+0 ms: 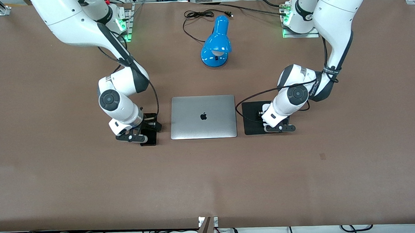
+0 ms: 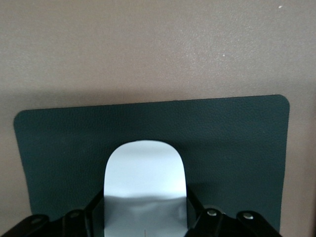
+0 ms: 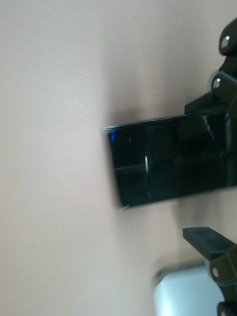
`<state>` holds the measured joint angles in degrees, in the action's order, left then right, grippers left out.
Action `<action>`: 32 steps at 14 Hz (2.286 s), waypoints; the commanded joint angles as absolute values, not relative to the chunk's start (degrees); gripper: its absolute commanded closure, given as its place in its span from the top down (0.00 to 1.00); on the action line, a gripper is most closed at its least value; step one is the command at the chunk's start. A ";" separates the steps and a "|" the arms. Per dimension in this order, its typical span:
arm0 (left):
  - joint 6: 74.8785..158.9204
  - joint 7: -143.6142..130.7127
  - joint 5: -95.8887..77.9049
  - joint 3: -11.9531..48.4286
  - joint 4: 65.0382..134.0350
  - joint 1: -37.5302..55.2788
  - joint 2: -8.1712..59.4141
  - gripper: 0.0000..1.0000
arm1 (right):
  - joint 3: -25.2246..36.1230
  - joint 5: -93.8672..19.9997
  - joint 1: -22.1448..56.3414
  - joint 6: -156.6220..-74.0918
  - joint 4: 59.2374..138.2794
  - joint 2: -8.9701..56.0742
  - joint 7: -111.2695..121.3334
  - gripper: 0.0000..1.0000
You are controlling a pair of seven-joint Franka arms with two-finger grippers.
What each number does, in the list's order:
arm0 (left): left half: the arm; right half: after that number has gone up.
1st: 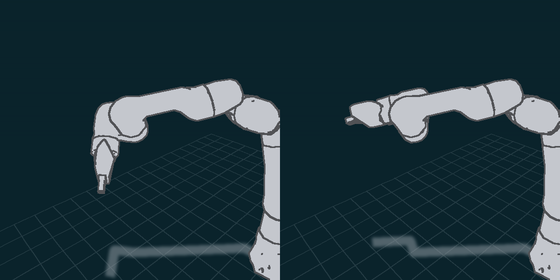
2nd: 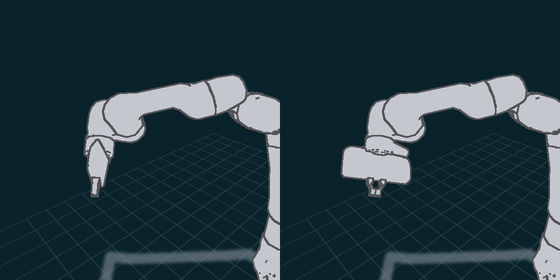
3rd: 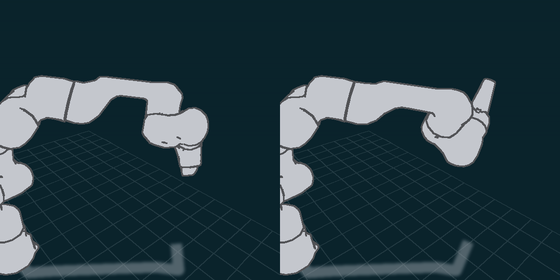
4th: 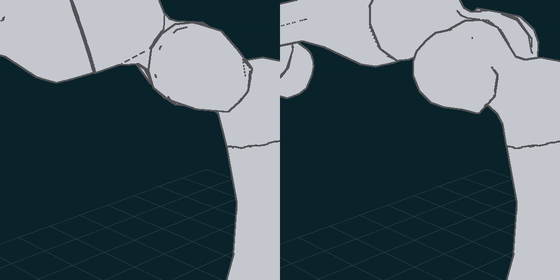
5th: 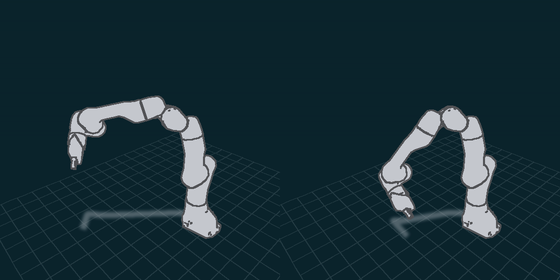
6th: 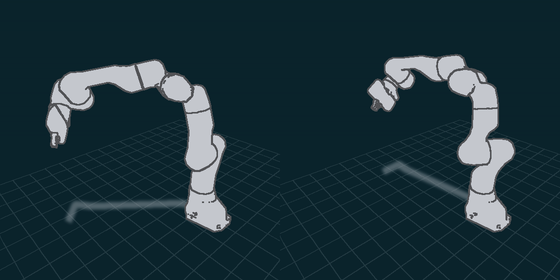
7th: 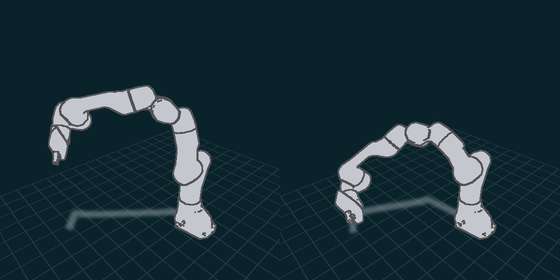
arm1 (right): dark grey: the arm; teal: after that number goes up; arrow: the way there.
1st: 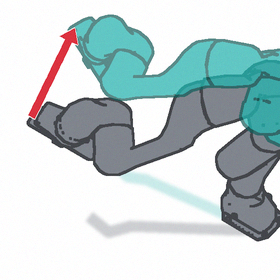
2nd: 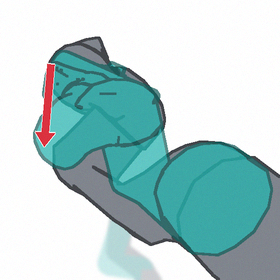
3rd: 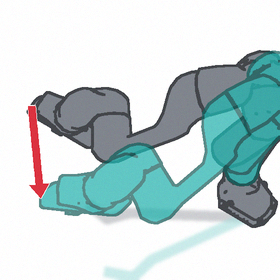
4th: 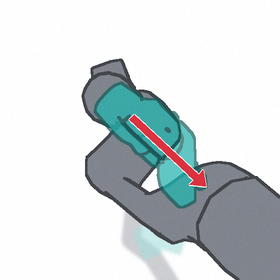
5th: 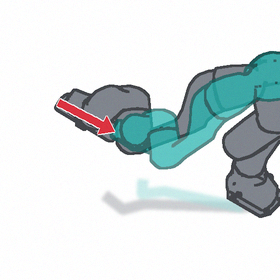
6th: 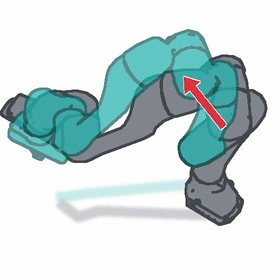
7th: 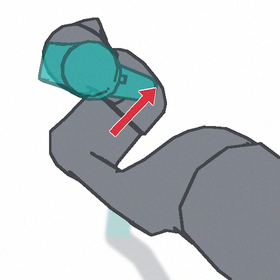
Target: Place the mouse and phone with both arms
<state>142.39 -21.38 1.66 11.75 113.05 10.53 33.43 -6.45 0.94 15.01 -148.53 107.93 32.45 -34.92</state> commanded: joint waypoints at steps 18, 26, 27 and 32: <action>84.43 -11.70 3.52 11.17 80.29 1.23 13.45 1.00 | 10.19 1.50 9.23 -99.59 98.27 -1.85 -20.15 1.00; 87.68 -0.65 -3.43 1.67 88.47 -1.32 3.63 1.00 | -3.25 0.97 -6.42 -94.41 92.82 0.78 -8.43 1.00; 90.41 1.39 -1.69 1.67 91.81 -1.75 1.78 1.00 | -3.25 0.88 -5.89 -95.35 92.81 1.92 -8.44 1.00; 92.11 1.67 -0.24 3.08 95.45 -3.25 -0.27 1.00 | -2.90 -2.20 -6.33 -94.92 91.85 3.08 -7.57 1.00</action>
